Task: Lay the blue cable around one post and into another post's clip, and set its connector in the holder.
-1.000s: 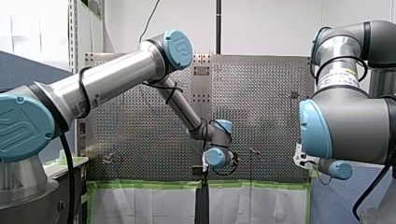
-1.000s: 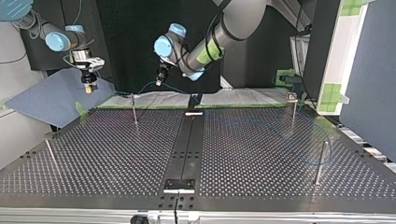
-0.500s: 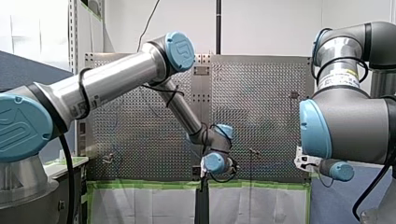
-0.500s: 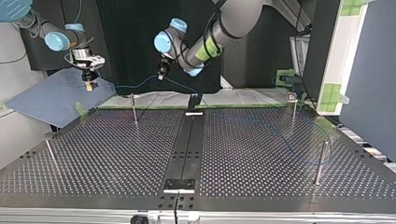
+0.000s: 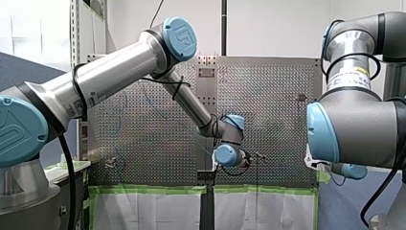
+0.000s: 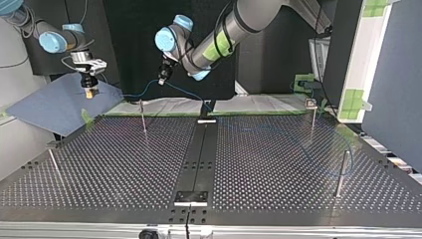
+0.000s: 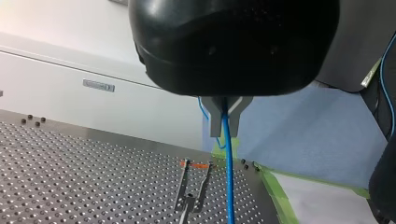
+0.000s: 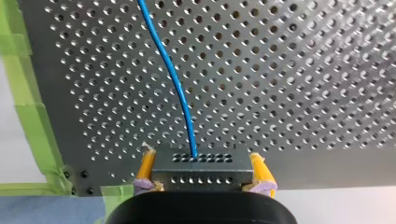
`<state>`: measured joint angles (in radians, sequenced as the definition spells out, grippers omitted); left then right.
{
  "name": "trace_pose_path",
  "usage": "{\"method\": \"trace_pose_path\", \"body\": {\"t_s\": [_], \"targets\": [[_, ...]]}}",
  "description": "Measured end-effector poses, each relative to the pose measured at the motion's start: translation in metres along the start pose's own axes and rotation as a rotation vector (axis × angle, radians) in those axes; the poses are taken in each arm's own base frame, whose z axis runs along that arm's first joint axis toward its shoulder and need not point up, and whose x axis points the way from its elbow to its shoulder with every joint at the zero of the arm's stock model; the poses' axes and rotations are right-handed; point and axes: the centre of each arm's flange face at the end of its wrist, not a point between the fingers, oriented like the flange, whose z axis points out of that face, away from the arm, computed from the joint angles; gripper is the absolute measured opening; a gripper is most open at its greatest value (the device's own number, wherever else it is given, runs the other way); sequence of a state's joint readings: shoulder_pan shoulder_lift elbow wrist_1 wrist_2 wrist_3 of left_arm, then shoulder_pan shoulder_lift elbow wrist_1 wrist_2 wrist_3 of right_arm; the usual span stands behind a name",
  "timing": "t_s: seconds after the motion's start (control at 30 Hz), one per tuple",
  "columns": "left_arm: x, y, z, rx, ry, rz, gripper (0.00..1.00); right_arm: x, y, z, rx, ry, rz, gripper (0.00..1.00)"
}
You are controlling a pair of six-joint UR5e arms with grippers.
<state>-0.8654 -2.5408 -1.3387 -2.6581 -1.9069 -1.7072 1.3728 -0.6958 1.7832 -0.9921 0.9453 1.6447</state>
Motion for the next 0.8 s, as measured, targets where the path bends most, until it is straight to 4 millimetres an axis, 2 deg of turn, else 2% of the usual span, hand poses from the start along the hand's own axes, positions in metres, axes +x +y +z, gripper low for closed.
{"method": "trace_pose_path", "body": {"t_s": [0.37,0.8], "targets": [[-0.004,0.004,0.002,-0.006,-0.003,-0.005,0.00,0.007,0.011,-0.001,-0.013,0.028,0.016,0.00],[-0.011,0.027,0.020,-0.001,-0.033,-0.045,0.00,0.009,0.013,0.001,-0.015,0.052,0.022,0.00]]}}
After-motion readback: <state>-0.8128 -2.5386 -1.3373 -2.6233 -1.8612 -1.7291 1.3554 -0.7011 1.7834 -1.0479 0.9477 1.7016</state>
